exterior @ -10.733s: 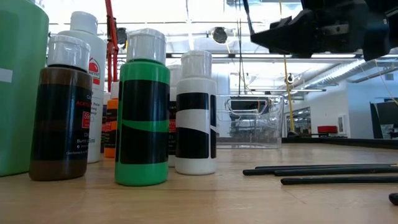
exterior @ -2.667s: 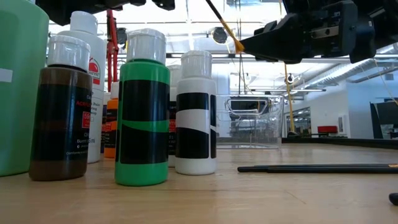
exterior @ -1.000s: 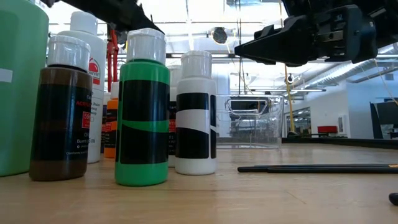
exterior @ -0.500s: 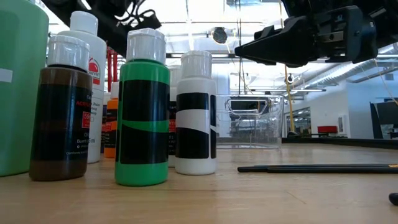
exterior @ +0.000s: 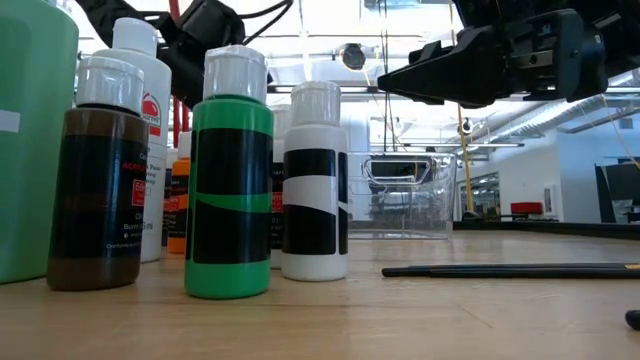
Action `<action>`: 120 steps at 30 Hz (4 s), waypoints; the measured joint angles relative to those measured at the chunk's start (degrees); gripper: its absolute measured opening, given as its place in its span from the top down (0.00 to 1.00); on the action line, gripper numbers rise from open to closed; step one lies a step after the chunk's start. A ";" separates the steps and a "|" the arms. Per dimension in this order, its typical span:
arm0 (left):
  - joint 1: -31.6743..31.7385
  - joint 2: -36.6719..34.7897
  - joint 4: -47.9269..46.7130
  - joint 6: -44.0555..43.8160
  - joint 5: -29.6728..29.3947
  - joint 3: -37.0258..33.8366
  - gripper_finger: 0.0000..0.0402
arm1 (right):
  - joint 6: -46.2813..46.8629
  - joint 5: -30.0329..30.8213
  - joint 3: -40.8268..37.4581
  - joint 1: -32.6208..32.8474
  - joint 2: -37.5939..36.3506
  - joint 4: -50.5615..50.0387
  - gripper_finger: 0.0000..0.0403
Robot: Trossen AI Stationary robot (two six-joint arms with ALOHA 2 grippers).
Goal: Pick & Place Paint Supplies
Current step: Put the black paint brush into the green cup, then put the orange paint brush into the green cup
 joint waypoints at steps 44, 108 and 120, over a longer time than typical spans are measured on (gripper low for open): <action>-19.26 -48.23 -33.50 -4.15 -12.54 -2.85 0.84 | 0.39 0.21 -0.02 -0.04 0.02 -0.42 0.75; -8.18 -57.91 4.56 -5.97 9.30 -34.69 1.00 | 2.16 0.00 -0.01 -0.02 0.02 1.69 0.75; -8.18 -57.89 4.19 -7.07 9.16 -34.69 0.97 | -1.44 14.37 12.68 10.07 -3.49 -23.06 0.75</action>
